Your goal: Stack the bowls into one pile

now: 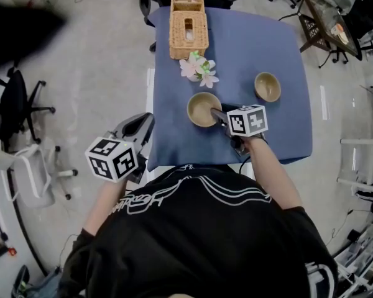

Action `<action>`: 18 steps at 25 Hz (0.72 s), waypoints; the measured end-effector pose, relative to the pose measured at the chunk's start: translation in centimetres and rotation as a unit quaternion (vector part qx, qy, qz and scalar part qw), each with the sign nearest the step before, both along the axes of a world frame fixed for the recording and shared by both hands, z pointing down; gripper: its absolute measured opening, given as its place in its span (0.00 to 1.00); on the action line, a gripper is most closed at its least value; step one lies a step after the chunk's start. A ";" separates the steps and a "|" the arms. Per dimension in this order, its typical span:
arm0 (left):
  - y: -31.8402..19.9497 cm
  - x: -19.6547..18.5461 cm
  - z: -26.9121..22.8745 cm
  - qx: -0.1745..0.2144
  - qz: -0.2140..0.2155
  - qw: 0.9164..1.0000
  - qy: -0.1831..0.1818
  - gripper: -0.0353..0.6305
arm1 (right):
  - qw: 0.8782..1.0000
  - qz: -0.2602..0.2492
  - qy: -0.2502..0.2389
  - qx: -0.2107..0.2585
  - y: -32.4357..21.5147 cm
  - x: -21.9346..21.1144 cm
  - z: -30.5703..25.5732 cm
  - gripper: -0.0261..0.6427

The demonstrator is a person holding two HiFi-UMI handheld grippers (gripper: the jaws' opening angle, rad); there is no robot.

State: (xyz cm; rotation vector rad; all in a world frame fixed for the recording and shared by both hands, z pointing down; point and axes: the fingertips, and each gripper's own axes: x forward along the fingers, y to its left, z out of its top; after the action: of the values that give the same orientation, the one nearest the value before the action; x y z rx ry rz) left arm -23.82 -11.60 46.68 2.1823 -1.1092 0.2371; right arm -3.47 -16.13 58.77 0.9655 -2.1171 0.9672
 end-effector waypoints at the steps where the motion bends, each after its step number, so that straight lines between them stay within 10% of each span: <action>1: 0.0 0.1 0.2 -0.002 0.001 1.000 0.000 0.09 | 1.000 0.004 0.000 0.000 0.0 0.1 0.1 0.29; 18: 0.0 1.5 1.5 -0.017 0.024 1.000 -0.010 0.09 | 0.997 0.058 -0.060 -0.004 -0.3 0.1 0.4 0.11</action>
State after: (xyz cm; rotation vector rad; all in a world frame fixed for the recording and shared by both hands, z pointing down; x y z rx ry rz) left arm -22.35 -11.64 48.15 2.1820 -1.0577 0.2978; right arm -3.41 -16.40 59.13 1.0599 -2.1733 1.1140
